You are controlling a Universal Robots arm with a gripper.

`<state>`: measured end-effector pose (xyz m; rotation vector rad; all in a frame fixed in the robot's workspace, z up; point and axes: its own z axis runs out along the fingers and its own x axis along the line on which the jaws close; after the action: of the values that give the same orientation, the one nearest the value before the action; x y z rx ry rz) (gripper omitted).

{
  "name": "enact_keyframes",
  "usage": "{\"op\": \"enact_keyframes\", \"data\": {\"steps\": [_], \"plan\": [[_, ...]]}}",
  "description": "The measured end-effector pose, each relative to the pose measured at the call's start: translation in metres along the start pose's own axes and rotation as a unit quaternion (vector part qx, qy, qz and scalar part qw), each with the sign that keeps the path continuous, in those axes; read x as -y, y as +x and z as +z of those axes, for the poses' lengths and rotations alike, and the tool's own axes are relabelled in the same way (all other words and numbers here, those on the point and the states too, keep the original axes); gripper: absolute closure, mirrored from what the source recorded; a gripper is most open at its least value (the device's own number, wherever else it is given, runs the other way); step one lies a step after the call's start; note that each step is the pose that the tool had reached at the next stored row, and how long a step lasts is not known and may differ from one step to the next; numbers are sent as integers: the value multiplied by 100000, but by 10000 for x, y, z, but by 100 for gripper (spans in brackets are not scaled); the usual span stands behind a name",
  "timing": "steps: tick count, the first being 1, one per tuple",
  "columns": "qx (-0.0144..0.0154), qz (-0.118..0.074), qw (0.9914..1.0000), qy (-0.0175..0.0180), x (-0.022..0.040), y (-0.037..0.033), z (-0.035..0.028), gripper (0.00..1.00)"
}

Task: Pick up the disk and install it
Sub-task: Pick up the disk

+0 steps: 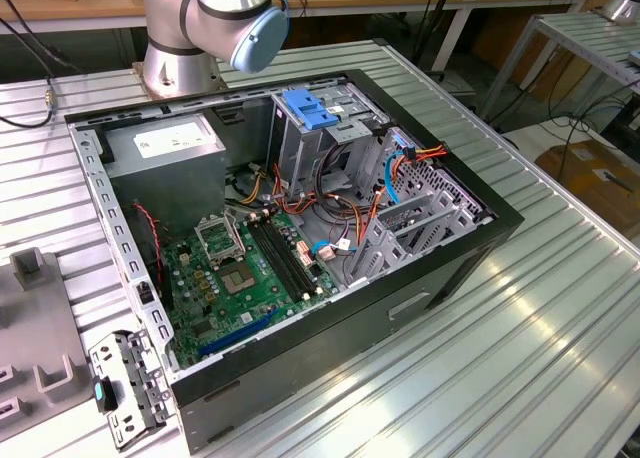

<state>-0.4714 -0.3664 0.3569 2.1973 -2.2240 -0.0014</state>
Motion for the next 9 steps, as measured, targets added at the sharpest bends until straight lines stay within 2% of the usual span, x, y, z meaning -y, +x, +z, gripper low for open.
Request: {"op": "enact_keyframes", "data": {"steps": [9], "plan": [[4,0,100000,-15,0,0,-31,63]]}}
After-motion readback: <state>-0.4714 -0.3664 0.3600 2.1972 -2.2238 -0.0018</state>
